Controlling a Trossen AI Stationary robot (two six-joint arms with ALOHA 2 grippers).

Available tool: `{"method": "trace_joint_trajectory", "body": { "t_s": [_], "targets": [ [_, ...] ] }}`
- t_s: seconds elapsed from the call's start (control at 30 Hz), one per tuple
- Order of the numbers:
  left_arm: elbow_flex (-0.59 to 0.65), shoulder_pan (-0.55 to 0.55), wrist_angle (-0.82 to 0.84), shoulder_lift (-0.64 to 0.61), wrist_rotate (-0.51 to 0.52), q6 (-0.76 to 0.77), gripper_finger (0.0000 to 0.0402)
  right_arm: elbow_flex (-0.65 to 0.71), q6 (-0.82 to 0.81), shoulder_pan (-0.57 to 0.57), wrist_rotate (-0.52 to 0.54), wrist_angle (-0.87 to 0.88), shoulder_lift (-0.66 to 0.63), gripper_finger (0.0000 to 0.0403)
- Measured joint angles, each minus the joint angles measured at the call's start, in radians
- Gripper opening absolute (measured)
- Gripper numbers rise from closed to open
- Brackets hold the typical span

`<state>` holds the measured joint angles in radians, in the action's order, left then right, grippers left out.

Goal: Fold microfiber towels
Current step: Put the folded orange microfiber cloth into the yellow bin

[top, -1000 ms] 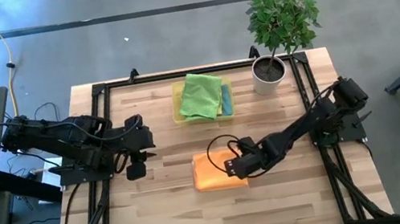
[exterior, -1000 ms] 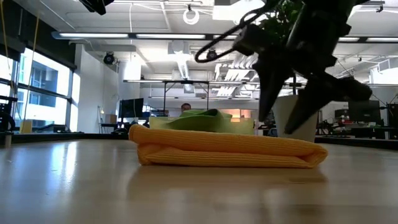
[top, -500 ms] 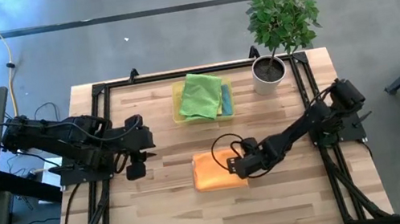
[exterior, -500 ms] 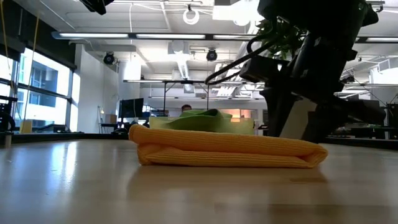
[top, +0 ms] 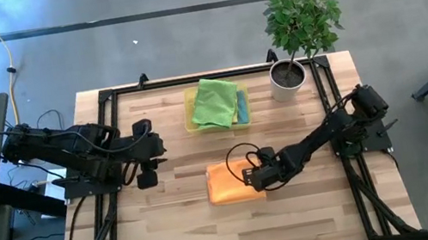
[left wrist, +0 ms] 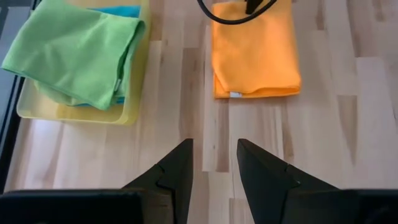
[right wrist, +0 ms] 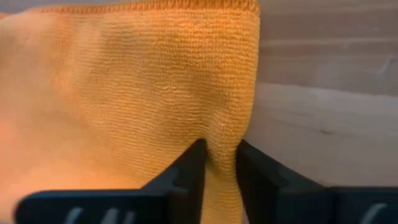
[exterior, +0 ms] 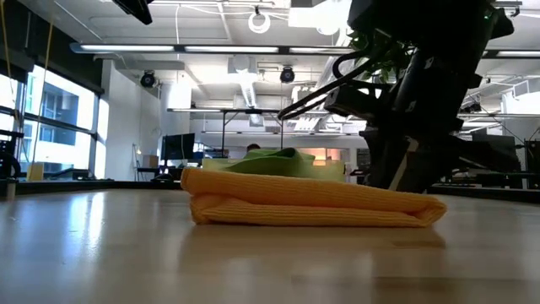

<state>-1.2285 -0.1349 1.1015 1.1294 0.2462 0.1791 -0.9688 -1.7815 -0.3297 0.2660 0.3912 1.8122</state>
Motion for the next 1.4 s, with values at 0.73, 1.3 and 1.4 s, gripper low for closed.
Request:
{"method": "trace_joint_trajectory", "body": {
  "t_s": [0.73, 1.3, 1.4],
  "targets": [
    [0.0, 0.0, 0.002, 0.0, 0.004, 0.0, 0.0115, -0.145, 0.597, 0.133, 0.091, -0.06, 0.005, 0.0001],
    [0.0, 0.002, 0.002, 0.0, 0.077, -0.051, 0.0115, -0.45, 1.416, 0.413, -0.008, 0.125, 0.001, 0.0],
    [0.0, 0.022, 0.002, -0.004, 0.093, -0.033, 0.0115, -0.495, 1.536, 0.468, -0.029, 0.189, 0.001, 0.0]
  ]
}}
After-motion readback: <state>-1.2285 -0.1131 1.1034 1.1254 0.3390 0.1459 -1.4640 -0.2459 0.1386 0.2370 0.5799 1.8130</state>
